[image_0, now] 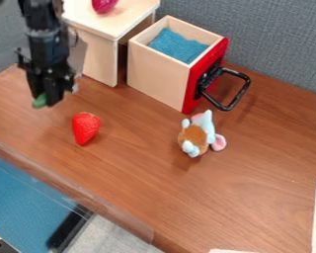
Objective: Move the cucumber from the right side of the table to the left
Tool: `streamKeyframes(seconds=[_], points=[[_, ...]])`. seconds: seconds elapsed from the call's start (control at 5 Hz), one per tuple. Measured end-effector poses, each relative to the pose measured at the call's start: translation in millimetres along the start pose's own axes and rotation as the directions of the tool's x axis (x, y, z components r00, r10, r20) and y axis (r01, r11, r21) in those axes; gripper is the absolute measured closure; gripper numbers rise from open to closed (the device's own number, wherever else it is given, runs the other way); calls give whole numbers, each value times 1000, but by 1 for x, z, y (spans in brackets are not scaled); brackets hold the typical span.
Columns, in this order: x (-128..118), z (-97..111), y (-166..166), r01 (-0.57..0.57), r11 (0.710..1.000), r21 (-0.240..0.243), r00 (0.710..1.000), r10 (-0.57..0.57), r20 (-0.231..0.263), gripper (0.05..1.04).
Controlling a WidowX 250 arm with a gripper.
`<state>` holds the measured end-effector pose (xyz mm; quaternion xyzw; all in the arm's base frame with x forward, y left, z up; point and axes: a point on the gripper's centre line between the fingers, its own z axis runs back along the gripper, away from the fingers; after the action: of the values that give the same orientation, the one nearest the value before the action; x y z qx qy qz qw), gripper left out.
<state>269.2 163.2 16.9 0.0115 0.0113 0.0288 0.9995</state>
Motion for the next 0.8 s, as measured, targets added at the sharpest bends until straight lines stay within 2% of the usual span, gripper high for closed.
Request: streamKeyframes(seconds=[0.2, 0.4, 0.6, 0.8], points=[[0, -17, 6, 1, 1000, -10, 1000, -1, 1, 759], [0, -20, 9, 14, 1000, -14, 1000, -14, 14, 717], [0, -20, 10, 14, 999, -40, 1000, -12, 27, 416], [0, 1, 6, 46, 998, -34, 995, -42, 89, 133]])
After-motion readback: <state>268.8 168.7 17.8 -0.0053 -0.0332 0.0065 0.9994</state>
